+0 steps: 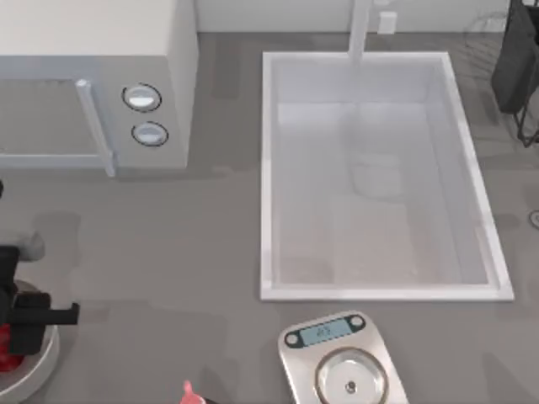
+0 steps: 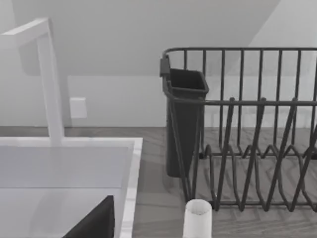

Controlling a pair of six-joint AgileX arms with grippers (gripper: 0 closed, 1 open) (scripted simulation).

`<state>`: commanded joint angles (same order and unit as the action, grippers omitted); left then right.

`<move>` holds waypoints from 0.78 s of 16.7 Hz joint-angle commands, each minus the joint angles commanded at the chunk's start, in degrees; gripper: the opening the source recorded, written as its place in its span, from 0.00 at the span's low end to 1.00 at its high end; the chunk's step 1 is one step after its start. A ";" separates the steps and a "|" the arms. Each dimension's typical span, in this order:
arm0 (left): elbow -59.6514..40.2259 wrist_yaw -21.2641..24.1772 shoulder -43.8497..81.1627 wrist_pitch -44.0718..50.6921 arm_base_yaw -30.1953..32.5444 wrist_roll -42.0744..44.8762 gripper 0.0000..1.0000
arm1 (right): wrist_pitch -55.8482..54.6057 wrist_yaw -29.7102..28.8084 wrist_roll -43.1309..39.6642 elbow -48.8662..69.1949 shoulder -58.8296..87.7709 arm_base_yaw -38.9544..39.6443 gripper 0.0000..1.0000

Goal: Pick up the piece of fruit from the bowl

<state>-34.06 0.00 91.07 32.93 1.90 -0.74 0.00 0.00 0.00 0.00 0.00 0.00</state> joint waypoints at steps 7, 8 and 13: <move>0.11 0.00 0.09 -0.13 0.00 0.00 0.77 | 0.00 0.00 0.00 0.00 0.00 0.00 1.00; 0.11 0.00 0.09 -0.13 0.00 0.00 0.70 | 0.00 0.00 0.00 0.00 0.00 0.00 1.00; 0.11 0.00 0.09 -0.13 0.00 0.00 0.32 | 0.00 0.00 0.00 0.00 0.00 0.00 1.00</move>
<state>-33.95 0.00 91.16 32.80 1.90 -0.73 0.00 0.00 0.00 0.00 0.00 0.00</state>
